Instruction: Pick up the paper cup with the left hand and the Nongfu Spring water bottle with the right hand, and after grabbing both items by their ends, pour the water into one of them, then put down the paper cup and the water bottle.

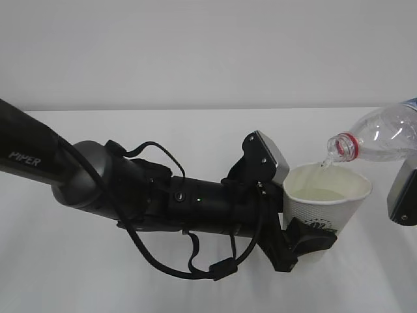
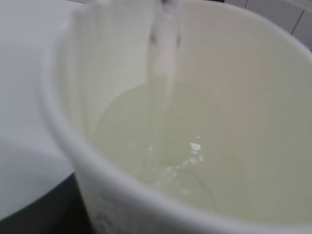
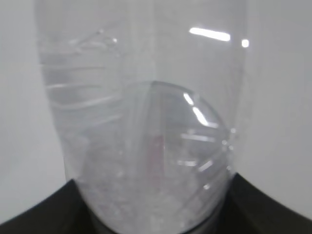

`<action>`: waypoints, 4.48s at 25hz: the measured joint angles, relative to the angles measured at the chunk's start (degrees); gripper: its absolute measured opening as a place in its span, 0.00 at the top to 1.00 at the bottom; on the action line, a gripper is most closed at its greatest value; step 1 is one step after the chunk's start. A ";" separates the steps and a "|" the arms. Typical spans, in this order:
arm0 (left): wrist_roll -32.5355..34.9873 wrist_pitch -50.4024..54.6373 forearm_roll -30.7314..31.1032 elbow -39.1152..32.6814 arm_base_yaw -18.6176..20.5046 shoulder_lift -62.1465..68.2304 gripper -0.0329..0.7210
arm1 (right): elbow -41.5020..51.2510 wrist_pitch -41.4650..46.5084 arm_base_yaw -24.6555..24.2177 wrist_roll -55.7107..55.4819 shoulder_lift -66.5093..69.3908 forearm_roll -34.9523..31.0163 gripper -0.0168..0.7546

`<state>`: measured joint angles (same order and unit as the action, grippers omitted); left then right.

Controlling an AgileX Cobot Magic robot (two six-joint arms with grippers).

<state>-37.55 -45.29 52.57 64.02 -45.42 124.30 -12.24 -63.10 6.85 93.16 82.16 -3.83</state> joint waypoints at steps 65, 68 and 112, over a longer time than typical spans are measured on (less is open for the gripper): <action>0.00 -1.71 -4.01 0.00 0.00 0.00 0.30 | -0.02 -0.35 0.00 -85.67 4.78 0.23 0.44; 0.00 -2.01 -4.01 0.00 0.00 0.00 0.30 | -0.02 -0.35 0.00 -88.93 4.78 -0.74 0.44; 0.00 -3.24 -4.23 0.00 0.00 0.00 0.31 | -9.44 -0.46 0.00 -92.19 20.98 -7.25 0.44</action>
<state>-37.55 -48.53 48.34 64.02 -45.42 124.30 -21.68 -63.56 6.85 0.97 103.15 -11.08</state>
